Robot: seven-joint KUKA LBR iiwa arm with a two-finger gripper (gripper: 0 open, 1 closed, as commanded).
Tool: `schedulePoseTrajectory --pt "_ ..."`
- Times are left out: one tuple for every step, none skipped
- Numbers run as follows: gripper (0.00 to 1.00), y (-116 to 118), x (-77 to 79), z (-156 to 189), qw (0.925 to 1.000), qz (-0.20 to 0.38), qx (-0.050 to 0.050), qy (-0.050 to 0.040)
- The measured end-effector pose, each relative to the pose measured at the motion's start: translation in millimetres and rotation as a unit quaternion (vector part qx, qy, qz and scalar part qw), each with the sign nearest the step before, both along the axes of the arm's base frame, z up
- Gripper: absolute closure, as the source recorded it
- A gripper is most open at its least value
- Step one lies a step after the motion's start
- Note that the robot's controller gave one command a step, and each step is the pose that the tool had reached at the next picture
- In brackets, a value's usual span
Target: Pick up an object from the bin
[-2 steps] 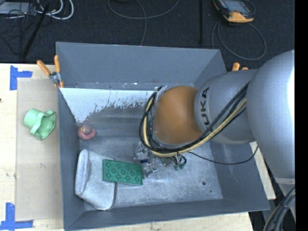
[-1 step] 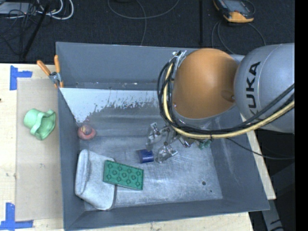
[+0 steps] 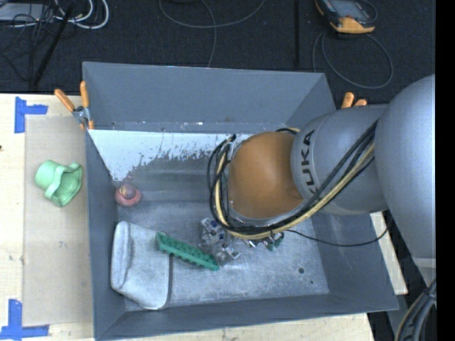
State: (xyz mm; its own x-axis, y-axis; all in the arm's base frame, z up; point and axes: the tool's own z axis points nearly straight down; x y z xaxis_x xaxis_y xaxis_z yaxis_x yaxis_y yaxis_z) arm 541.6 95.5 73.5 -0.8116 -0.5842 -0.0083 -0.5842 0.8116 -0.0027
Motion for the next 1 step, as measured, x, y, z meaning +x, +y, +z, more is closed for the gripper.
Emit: schedulePoseTrajectory --pt "0.00 -0.5 -2.7 -2.3 1.0000 0.000 0.000 0.0027"
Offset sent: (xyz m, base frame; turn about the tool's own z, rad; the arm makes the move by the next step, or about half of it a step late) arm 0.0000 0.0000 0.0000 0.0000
